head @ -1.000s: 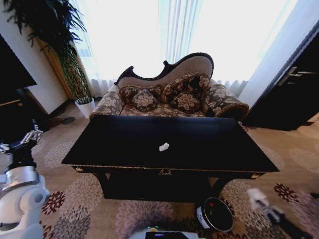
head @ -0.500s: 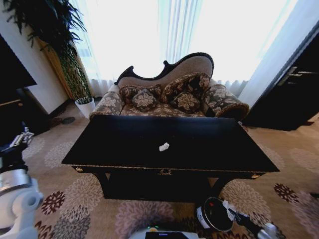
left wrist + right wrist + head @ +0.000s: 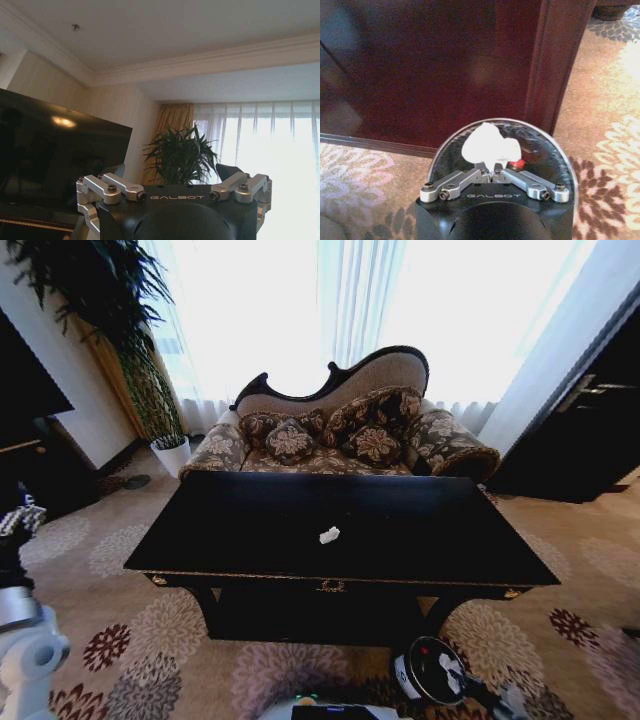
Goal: Move to the front of the table and place the trash on the table into the trash bin.
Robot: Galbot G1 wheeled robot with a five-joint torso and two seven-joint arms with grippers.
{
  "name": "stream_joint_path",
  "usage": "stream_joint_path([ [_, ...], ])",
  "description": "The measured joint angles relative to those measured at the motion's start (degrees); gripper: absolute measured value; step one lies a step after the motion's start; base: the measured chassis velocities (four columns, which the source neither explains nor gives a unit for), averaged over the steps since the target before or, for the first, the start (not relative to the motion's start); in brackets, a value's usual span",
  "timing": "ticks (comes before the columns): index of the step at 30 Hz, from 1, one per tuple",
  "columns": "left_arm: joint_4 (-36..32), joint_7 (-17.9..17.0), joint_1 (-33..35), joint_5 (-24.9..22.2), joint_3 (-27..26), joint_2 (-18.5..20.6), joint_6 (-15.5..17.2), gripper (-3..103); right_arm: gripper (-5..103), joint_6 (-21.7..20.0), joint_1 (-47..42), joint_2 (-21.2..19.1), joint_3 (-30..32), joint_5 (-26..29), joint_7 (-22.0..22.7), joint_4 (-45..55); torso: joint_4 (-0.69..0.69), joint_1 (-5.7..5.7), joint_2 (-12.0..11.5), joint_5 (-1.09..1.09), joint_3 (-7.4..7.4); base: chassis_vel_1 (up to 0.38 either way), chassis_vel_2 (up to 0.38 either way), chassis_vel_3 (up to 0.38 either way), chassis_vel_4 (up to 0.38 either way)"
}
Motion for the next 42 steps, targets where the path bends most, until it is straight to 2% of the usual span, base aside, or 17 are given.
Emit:
stream_joint_path([
  [7, -0.33, -0.03, 0.19, -0.27, -0.68, 0.34, 0.04, 100, -3, -0.16, 0.66, 2.23, -0.1, -1.51, 1.59, 0.94, 0.01, 0.0, 0.0, 0.02, 0.0, 0.0, 0.0, 0.0, 0.0],
  [10, -1.18, -0.18, 0.77, -0.62, -0.89, 0.04, 0.19, 100, 11, -0.16, 0.42, 2.3, -0.25, -1.77, 1.75, 1.29, 0.0, 0.0, 0.0, 0.0, 0.0, 0.0, 0.0, 0.0, 0.0],
  [13, -1.33, -0.19, 0.94, -0.69, -1.02, 0.04, 0.17, 100, 16, -0.14, 0.37, 2.27, -0.26, -1.75, 1.84, 1.29, 0.0, 0.0, 0.0, 0.01, 0.0, 0.0, 0.0, 0.0, 0.0],
  [17, -1.26, -0.28, 1.36, -1.15, -1.96, 1.22, 0.0, 100, 37, 0.9, 0.21, 3.1, -0.22, -2.18, 1.99, 1.9, 0.01, 0.0, 0.0, 0.02, 0.0, 0.0, 0.0, 0.0, 0.0],
  [19, -1.28, -0.29, 1.41, -1.19, -2.06, 1.36, -0.01, 100, 37, 1.12, 0.07, 3.44, -0.18, -2.62, 2.1, 2.17, 0.01, 0.0, 0.0, 0.02, 0.0, 0.0, 0.0, 0.0, 0.0],
  [20, -1.38, -0.31, 1.46, -1.19, -2.07, 1.38, -0.01, 100, 43, 1.19, -0.11, 3.87, -0.14, -2.97, 2.29, 2.63, 0.0, 0.0, 0.0, 0.0, 0.0, 0.0, 0.0, 0.0, 0.0],
  [21, -1.64, -0.32, 1.51, -1.1, -1.96, 1.24, -0.01, 100, 43, 1.19, -0.27, 4.38, -0.13, -3.14, 2.55, 3.07, 0.0, 0.0, 0.0, 0.01, 0.0, 0.0, 0.0, 0.0, 0.0],
  [22, -1.93, -0.32, 1.52, -0.86, -1.65, 0.96, -0.01, 100, 54, 1.24, -0.33, 4.76, -0.14, -3.24, 2.71, 3.3, 0.0, 0.0, 0.0, 0.03, 0.0, 0.0, 0.0, 0.0, 0.0],
  [23, -2.24, -0.32, 1.52, -0.5, -1.28, 0.63, 0.01, 100, 60, 1.38, -0.35, 5.06, -0.14, -3.34, 2.83, 3.44, 0.0, 0.0, 0.0, 0.03, 0.0, 0.0, 0.0, 0.0, 0.0],
  [25, -2.5, -0.32, 1.51, -0.18, -0.97, 0.37, 0.06, 100, 60, 1.52, -0.36, 5.27, -0.14, -3.47, 2.91, 3.59, 0.01, 0.0, 0.0, 0.02, 0.0, 0.0, 0.0, 0.0, 0.0],
  [26, -2.94, -0.33, 1.47, 0.29, -0.5, -0.03, 0.14, 100, 70, 1.75, -0.41, 5.56, -0.15, -3.64, 2.94, 3.88, 0.0, 0.0, 0.0, 0.01, 0.0, 0.0, 0.0, 0.0, 0.0],
  [31, -3.4, -0.33, 1.42, 0.89, -0.11, -0.4, 0.29, 100, 81, 2.24, -0.66, 5.89, -0.18, -3.72, 2.83, 4.79, 0.01, 0.0, -0.01, 0.02, 0.0, 0.0, 0.0, 0.0, 0.0],
  [34, -3.51, -0.33, 1.47, 0.92, -0.3, -0.39, 0.33, 100, 97, 2.56, -1.12, 5.76, -0.18, -3.5, 2.21, 5.53, 0.01, 0.0, -0.01, 0.02, 0.0, 0.0, 0.0, 0.0, 0.0],
  [37, -3.57, -0.33, 1.48, 0.74, -0.48, -0.29, 0.35, 100, 99, 2.6, -2.0, 5.73, -0.3, -2.2, 1.85, 6.89, 0.01, 0.0, -0.01, -0.01, 0.0, 0.0, 0.0, 0.0, 0.0],
  [38, -3.29, -0.33, 1.29, 0.62, -0.51, -0.21, 0.35, 100, 100, 2.54, -3.01, 6.3, -1.06, 0.6, 1.85, 8.81, 0.0, 0.0, -0.01, -0.02, 0.0, 0.0, 0.0, 0.0, 0.0],
  [42, -1.78, -0.46, 0.32, 0.65, -0.11, -0.11, 0.35, 100, 100, 3.13, -5.63, 8.27, -2.44, 4.45, 2.36, 14.18, 0.0, 0.0, -0.01, 0.08, 0.0, 0.0, 0.0, 0.0, 0.0],
])
